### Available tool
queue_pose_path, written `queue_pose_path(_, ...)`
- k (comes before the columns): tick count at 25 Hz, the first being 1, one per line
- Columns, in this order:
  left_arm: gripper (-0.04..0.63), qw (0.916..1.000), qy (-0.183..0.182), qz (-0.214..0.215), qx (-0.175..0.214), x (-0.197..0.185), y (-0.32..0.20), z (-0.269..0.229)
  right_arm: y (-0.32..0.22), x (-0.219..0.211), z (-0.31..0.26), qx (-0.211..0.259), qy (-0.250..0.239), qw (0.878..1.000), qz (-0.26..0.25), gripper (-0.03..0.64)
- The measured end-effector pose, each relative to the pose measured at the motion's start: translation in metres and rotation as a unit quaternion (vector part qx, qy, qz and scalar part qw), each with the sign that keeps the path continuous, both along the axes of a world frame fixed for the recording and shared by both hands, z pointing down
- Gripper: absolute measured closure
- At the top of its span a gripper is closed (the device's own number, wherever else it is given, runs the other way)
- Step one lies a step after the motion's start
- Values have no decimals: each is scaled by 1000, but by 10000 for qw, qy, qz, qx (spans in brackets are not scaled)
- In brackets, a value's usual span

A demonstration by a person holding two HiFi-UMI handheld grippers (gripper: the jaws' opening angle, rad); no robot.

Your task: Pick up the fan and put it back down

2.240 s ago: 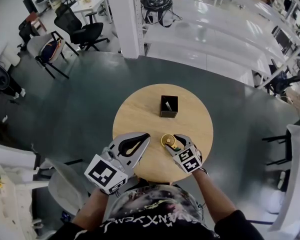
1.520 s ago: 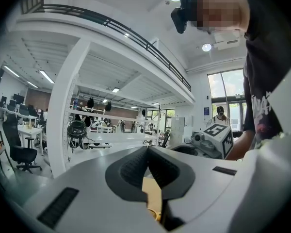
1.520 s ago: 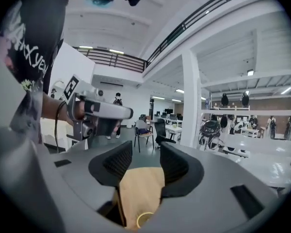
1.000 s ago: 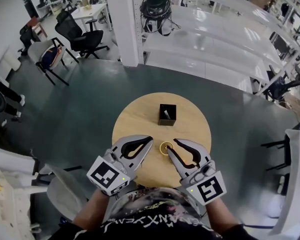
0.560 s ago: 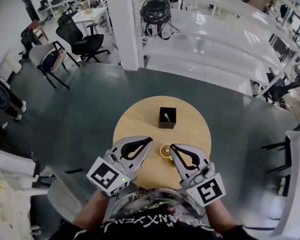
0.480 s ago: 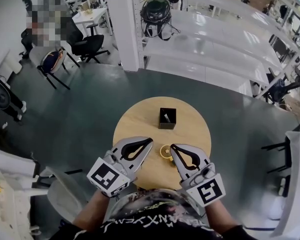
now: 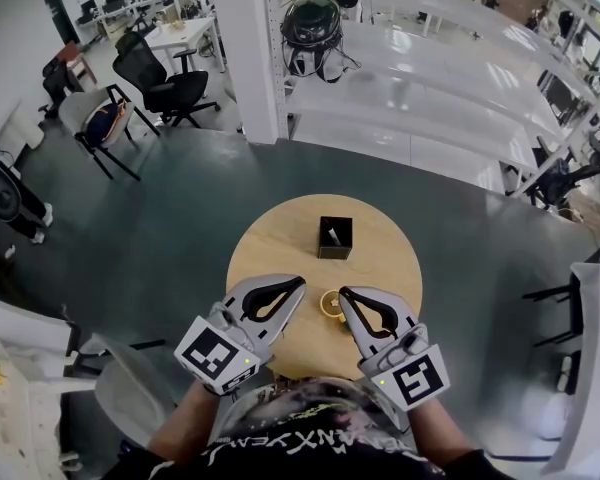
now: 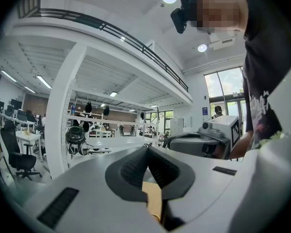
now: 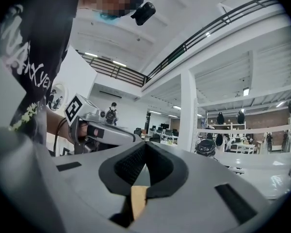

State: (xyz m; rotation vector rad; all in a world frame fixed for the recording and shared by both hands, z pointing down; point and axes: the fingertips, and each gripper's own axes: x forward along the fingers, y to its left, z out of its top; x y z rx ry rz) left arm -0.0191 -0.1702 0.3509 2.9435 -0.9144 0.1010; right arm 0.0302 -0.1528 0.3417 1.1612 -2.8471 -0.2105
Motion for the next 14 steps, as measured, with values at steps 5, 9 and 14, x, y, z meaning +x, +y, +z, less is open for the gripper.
queue_pose_path(5,578,10000,7,6,-18,0,3,0,2,1,2,-50,59,10000,47,618)
queue_pose_path(9,578,10000,14,18,-27,-1,3,2,2,0,3,-61,54,9999,79,618)
queue_pose_path(14,578,10000,15,36,-31,3,1,-1,1,2,-1,-45,52,9999,84,618)
